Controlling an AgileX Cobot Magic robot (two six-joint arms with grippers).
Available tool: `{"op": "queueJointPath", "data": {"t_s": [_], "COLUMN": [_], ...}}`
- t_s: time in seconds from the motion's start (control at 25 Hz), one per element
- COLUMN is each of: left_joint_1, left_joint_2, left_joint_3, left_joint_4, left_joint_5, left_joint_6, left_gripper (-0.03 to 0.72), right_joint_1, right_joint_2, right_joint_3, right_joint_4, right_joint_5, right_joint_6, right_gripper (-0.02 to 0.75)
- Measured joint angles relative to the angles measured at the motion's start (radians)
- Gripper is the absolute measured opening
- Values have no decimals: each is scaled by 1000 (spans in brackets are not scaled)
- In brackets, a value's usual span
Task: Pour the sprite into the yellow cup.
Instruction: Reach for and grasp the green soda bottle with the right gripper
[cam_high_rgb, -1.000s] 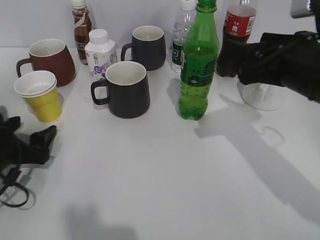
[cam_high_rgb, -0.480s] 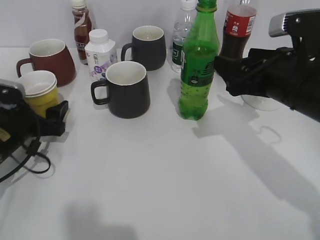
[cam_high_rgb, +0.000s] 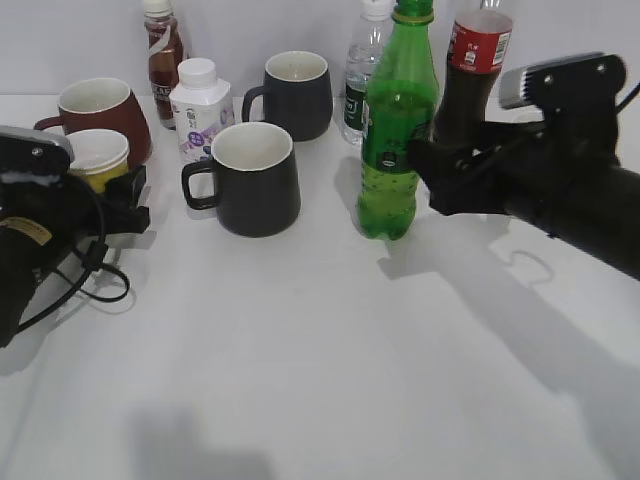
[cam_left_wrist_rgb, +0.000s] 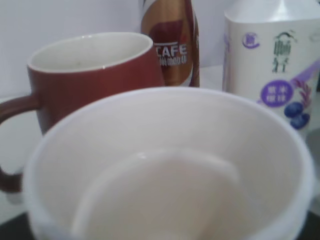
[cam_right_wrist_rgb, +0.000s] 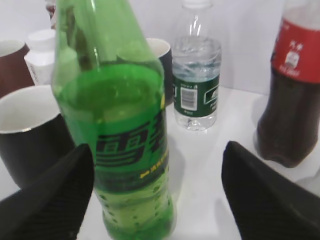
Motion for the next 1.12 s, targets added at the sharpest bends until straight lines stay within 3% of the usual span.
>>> {"op": "queueJointPath", "data": {"t_s": [0.24,0.48,0.68,0.88,1.12], "left_joint_1": [0,0,0,0,1], "left_joint_2": [8,-25,-112,-180,-219], "left_joint_3": [-11,4,85,167,219], "left_joint_4": [-1,2,22,174,362], "left_joint_5": [-2,1,0,-1,0], "left_joint_6": [0,0,0,-9,-166], "left_gripper": [416,393,391,391,390], "right_joint_1": [0,0,0,0,0], "right_joint_2": [61,111,165,257,320], "right_joint_3": [-45,-90,-108,-183,-256], "right_joint_4": [-65,-129,-140,-154,-164], "right_joint_5": [-24,-39,-87,-100,-110], "right_joint_6": [-2,41,49,51,90], "right_gripper": [596,596,596,596,577]}}
